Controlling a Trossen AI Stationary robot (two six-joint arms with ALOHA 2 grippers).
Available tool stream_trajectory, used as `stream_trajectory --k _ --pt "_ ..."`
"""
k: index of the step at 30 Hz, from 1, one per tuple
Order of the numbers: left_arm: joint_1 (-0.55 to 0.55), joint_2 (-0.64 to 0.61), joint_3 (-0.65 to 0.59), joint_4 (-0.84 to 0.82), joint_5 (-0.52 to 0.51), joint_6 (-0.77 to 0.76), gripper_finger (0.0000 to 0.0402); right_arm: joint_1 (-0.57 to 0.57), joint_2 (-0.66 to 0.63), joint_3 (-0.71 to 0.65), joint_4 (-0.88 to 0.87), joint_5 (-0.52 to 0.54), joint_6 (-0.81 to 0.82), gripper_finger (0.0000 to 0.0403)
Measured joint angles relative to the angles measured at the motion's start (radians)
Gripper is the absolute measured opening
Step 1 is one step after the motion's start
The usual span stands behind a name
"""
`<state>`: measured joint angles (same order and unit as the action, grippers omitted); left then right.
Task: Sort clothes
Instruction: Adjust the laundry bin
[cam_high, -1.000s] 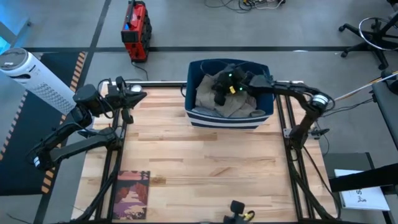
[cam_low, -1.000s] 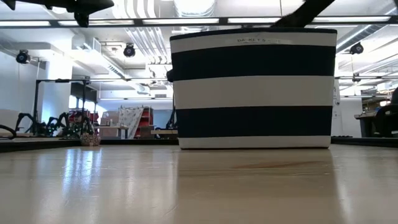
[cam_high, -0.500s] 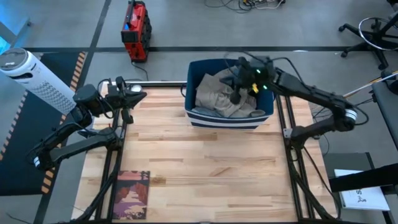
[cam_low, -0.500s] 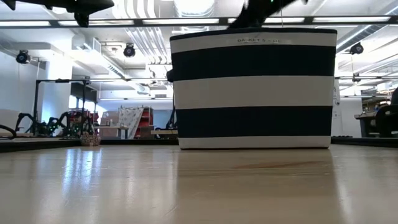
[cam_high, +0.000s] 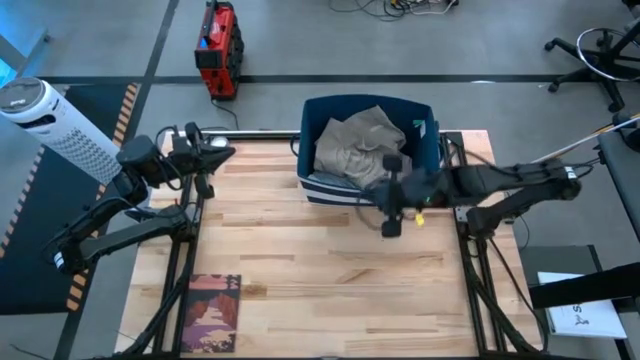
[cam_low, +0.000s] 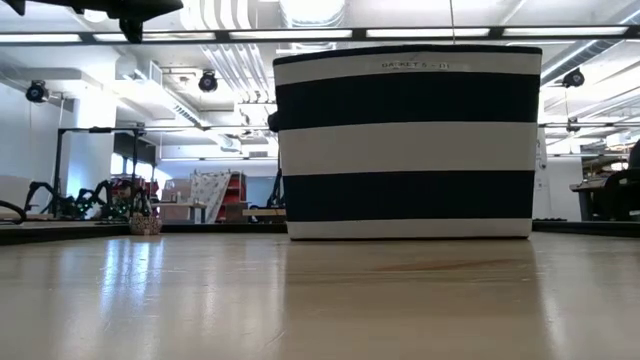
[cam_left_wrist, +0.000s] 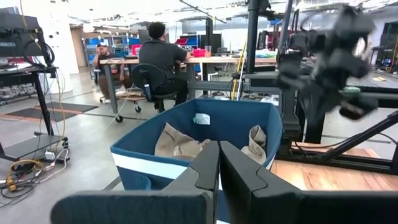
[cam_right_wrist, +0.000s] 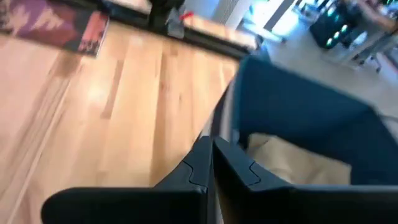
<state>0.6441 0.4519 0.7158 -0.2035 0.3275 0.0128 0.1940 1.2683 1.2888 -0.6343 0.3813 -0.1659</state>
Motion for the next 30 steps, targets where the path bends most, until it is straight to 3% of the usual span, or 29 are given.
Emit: stream_trajectory --k 5,11,20,30 --pt "0.0 0.0 0.008 -0.008 0.0 0.0 0.0 0.052 0.083 0.0 -0.106 0.021 0.102 0.0" --pt "0.0 0.0 0.008 -0.042 -0.005 0.012 0.0 0.053 0.178 -0.002 -0.221 0.125 0.184 0.0" --pt "0.0 -0.002 0.008 -0.054 -0.03 0.03 0.0 -0.042 0.237 -0.038 -0.23 0.235 0.17 0.0" --pt "0.0 -0.003 0.008 -0.056 -0.03 0.03 0.0 -0.163 0.232 -0.064 -0.219 0.25 0.113 0.0"
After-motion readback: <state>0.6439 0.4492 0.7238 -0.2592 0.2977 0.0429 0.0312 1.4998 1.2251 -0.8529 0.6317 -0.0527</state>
